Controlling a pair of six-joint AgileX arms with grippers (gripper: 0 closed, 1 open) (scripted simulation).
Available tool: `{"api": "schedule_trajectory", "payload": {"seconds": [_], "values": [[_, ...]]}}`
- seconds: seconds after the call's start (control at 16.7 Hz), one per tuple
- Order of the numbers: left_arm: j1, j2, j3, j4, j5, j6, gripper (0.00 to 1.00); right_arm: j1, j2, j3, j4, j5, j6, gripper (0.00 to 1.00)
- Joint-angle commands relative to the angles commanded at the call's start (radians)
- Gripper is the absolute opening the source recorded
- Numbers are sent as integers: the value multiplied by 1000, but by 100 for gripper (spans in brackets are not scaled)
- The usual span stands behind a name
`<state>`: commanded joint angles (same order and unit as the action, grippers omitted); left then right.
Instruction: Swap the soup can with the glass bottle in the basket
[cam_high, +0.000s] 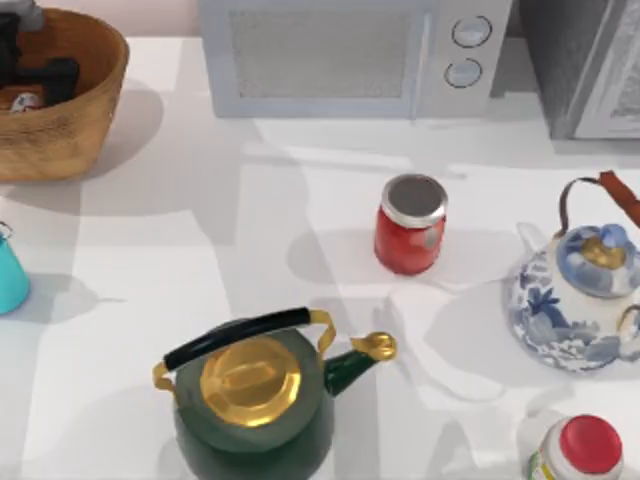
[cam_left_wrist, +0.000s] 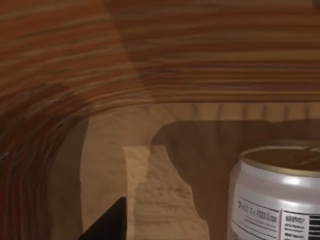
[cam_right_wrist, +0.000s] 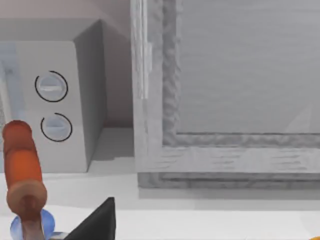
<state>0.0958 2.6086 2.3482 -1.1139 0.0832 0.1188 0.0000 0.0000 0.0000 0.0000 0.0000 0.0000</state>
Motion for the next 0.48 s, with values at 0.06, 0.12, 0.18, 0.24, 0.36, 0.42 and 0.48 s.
{"api": "schedule_trajectory", "payload": {"seconds": [0.06,0.12,0.18,0.24,0.36,0.42,0.48], "values": [[0,0,0,0,0,0,70,0,0,0,0,0,0,100],[0,0,0,0,0,0,62,0,0,0,0,0,0,100],[0,0,0,0,0,0,55,0,0,0,0,0,0,100],[0,0,0,0,0,0,47,0,0,0,0,0,0,100],[0,0,0,0,0,0,32,0,0,0,0,0,0,100],[0,0,0,0,0,0,25,0,0,0,0,0,0,100],[0,0,0,0,0,0,17,0,0,0,0,0,0,100]]}}
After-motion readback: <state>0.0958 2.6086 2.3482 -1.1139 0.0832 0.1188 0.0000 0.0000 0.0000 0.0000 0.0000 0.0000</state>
